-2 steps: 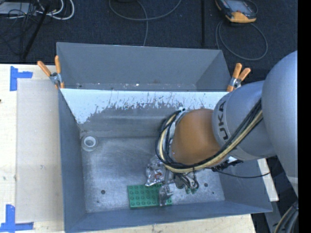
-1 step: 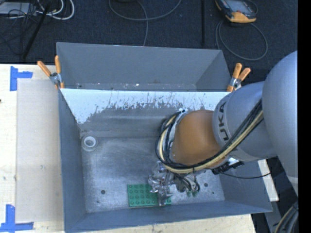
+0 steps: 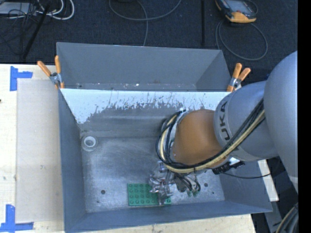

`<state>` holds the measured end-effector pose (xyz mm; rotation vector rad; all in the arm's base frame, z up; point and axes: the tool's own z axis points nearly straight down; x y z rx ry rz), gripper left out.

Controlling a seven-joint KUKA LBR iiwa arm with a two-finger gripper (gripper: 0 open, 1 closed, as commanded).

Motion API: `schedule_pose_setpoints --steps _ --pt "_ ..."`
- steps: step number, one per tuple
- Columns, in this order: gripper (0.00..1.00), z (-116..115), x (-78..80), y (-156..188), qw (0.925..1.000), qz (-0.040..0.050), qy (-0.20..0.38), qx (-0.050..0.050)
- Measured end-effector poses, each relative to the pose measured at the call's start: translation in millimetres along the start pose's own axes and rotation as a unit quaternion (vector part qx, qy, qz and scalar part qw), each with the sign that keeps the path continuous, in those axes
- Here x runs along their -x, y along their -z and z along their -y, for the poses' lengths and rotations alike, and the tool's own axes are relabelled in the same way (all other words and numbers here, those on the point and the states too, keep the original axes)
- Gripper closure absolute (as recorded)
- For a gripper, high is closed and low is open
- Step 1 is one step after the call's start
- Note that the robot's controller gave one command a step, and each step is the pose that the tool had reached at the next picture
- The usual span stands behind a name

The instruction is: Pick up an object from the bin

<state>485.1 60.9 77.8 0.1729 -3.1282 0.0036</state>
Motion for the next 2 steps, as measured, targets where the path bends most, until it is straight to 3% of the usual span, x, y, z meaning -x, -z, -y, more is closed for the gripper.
schedule_pose_setpoints --steps 2 --pt "1.00 -0.4 -0.3 15.6 1.0000 0.0042 -0.003 0.001"
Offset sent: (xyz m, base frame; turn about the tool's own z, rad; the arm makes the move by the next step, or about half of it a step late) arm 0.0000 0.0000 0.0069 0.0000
